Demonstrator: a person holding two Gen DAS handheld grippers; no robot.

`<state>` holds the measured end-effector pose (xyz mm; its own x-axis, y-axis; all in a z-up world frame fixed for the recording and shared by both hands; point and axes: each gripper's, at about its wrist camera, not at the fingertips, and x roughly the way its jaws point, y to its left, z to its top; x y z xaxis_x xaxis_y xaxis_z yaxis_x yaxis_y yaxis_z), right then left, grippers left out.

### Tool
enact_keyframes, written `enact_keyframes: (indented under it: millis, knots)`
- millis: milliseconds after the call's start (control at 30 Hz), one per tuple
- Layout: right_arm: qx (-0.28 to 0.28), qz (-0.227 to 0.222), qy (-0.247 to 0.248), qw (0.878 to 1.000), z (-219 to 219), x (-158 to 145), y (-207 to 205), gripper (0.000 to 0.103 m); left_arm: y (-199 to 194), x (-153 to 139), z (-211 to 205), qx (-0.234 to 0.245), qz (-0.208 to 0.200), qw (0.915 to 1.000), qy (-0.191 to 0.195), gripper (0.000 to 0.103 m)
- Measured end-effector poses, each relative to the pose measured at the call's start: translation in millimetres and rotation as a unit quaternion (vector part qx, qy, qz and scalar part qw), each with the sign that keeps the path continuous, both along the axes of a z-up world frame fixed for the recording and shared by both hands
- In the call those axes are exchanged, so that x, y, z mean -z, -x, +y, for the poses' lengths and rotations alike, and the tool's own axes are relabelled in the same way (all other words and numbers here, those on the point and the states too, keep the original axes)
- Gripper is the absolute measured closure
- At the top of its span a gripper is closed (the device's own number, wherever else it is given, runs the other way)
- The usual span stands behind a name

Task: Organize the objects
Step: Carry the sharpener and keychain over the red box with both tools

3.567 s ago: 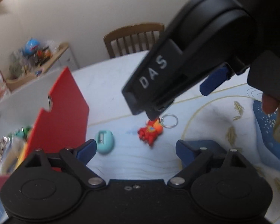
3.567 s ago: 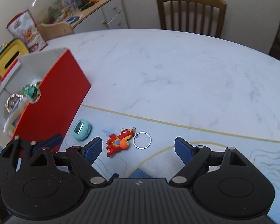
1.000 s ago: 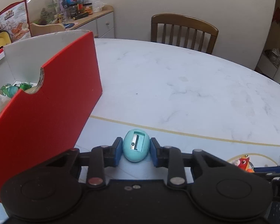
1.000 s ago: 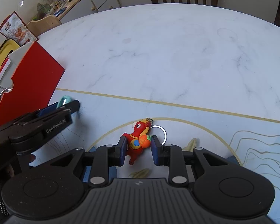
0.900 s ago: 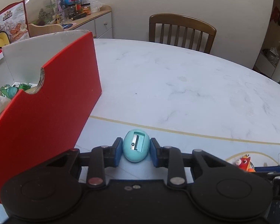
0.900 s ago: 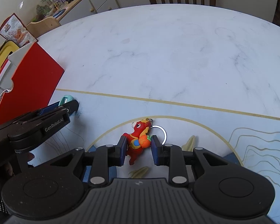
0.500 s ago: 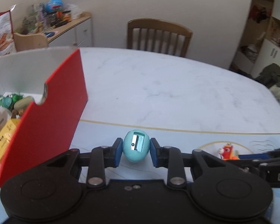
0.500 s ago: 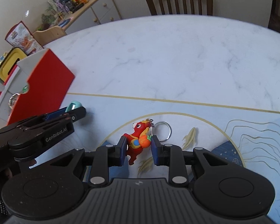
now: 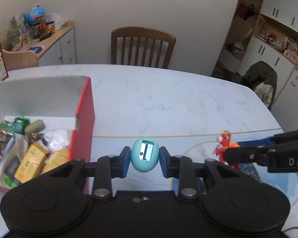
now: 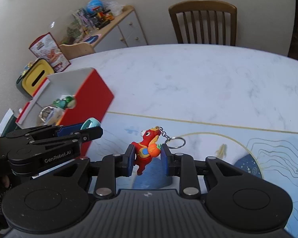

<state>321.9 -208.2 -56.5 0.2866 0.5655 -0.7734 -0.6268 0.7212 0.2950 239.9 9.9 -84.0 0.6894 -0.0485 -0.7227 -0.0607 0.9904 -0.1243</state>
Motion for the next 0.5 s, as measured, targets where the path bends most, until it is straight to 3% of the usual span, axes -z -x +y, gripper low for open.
enact_keyframes:
  millis: [500]
  knots:
    - [-0.043, -0.037, -0.008, 0.998, 65.1, -50.3, 47.4, 0.077, 30.1, -50.1, 77.1, 0.02, -0.008, 0.9997, -0.008, 0.073]
